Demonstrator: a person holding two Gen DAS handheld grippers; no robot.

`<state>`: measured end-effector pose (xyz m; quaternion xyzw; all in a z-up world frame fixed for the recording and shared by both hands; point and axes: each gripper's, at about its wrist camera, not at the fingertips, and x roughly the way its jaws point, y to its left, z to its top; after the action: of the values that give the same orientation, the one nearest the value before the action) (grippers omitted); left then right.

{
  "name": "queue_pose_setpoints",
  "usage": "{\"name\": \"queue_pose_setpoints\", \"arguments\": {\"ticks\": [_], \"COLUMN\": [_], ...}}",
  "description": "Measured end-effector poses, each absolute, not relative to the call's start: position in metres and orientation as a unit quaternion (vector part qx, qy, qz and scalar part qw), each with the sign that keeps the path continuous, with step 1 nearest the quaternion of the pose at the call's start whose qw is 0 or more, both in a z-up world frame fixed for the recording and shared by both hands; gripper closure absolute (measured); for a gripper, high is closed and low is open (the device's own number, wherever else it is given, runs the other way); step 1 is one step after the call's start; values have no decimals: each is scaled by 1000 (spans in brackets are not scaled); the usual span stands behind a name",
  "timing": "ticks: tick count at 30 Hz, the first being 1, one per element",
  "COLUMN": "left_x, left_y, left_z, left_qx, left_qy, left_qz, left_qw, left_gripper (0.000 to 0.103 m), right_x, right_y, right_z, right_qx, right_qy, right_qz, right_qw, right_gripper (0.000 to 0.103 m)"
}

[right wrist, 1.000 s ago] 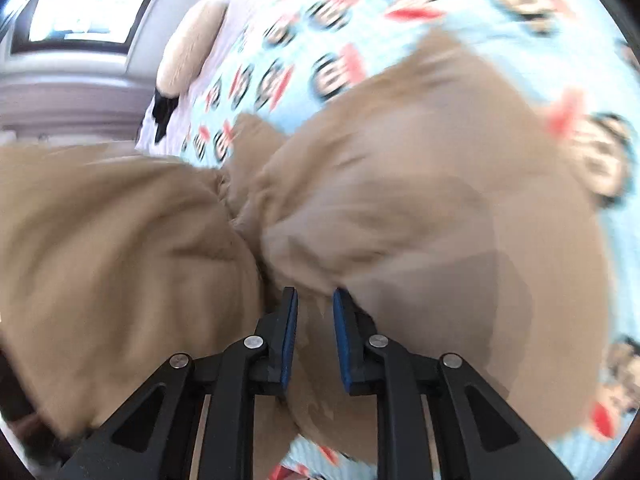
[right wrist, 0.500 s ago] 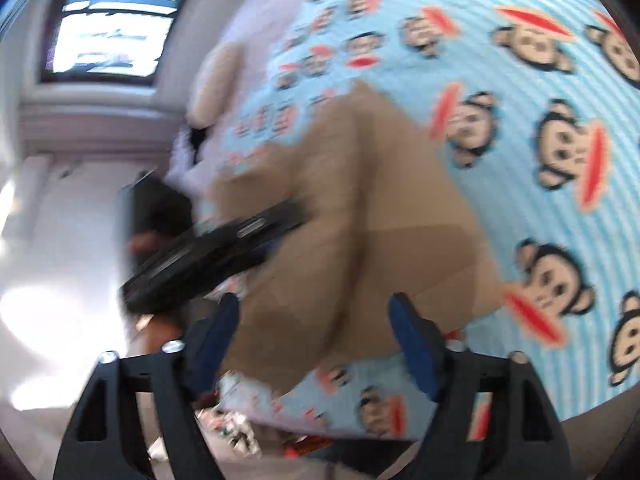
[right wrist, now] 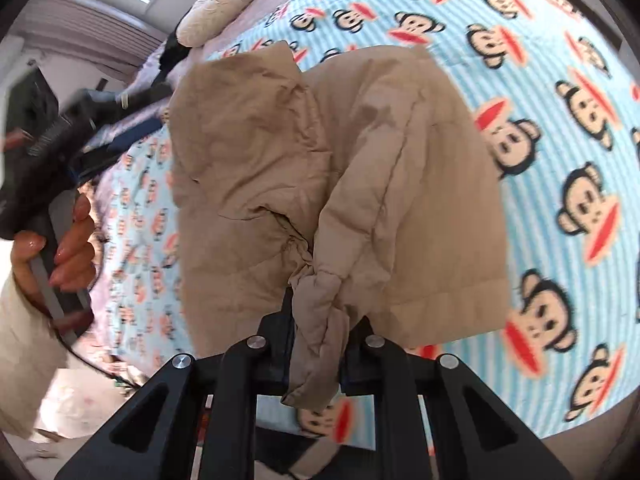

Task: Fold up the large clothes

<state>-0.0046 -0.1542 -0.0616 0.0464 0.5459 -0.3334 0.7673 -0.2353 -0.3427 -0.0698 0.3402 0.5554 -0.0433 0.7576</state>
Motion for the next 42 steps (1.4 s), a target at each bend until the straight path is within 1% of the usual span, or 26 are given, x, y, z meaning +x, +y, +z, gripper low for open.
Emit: {"name": "queue_pose_setpoints", "arguments": {"ticks": [3, 5, 10, 13, 14, 15, 16, 18, 19, 20, 21, 22, 23, 24, 25, 28, 29, 30, 32, 33, 37, 38, 39, 42], "left_x": [13, 10, -15, -27, -29, -28, -28, -27, -27, -27, -28, -29, -29, -29, -30, -32, -34, -35, -39, -42, -58, -64, -71, -90], "left_y": [-134, -146, -212, -243, -251, -255, -256, -253, -251, -250, -249, -248, -248, -247, -247, -246, -245, -243, -238, -235, -217, -211, -205, -187], "left_z": [-102, -117, -119, -113, -114, -114, -115, -116, -116, -117, -117, -117, -117, -116, -115, -114, -113, -110, -104, -101, -86, -83, -80, -76], "left_qx": [23, 9, 60, 95, 107, 111, 111, 107, 105, 105, 105, 106, 106, 106, 106, 112, 116, 119, 122, 124, 135, 139, 145, 161], "left_qy": [581, 588, 565, 552, 549, 549, 550, 556, 557, 557, 557, 557, 558, 559, 559, 561, 561, 561, 564, 565, 570, 573, 576, 586], "left_qz": [-294, -293, -314, -317, -314, -310, -308, -302, -300, -300, -298, -297, -294, -291, -288, -279, -273, -267, -261, -259, -250, -247, -245, -232], "left_qw": [758, 754, 760, 765, 767, 768, 768, 767, 767, 767, 768, 768, 769, 769, 770, 772, 773, 774, 774, 773, 771, 768, 766, 759], "left_gripper": [33, 33, 33, 33, 33, 33, 33, 33, 33, 33, 33, 33, 33, 33, 33, 33, 33, 33, 33, 33, 33, 33, 33, 33], "right_x": [-240, -243, -265, -280, -284, -289, -295, -307, -312, -314, -313, -308, -300, -286, -274, -232, -223, -216, -209, -216, -221, -227, -228, -235], "right_y": [-342, -346, -369, -399, -408, -415, -422, -433, -439, -445, -449, -453, -457, -460, -460, -463, -464, -464, -456, -456, -455, -458, -458, -450], "right_z": [-75, -82, -102, -118, -120, -119, -113, -93, -81, -70, -63, -59, -58, -61, -65, -97, -109, -120, -132, -137, -139, -136, -131, -112], "right_qx": [320, 316, 305, 359, 379, 392, 399, 400, 406, 417, 426, 434, 441, 451, 458, 483, 488, 482, 461, 454, 449, 448, 443, 416], "right_qy": [561, 564, 570, 564, 560, 555, 549, 526, 506, 486, 471, 459, 455, 454, 459, 483, 501, 519, 537, 541, 549, 550, 551, 552], "right_qz": [-62, -72, -118, -132, -131, -134, -140, -157, -159, -154, -147, -135, -121, -97, -79, -52, -62, -72, -80, -81, -77, -76, -76, -71], "right_qw": [761, 759, 754, 732, 725, 721, 721, 734, 744, 753, 759, 763, 764, 762, 757, 728, 713, 702, 702, 703, 700, 700, 703, 719], "right_gripper": [86, 86, 86, 84, 81, 73, 68, 62, 61, 58, 51, 47, 39, 35, 34, 34, 50, 73, 74, 77, 77, 76, 73, 71]}}
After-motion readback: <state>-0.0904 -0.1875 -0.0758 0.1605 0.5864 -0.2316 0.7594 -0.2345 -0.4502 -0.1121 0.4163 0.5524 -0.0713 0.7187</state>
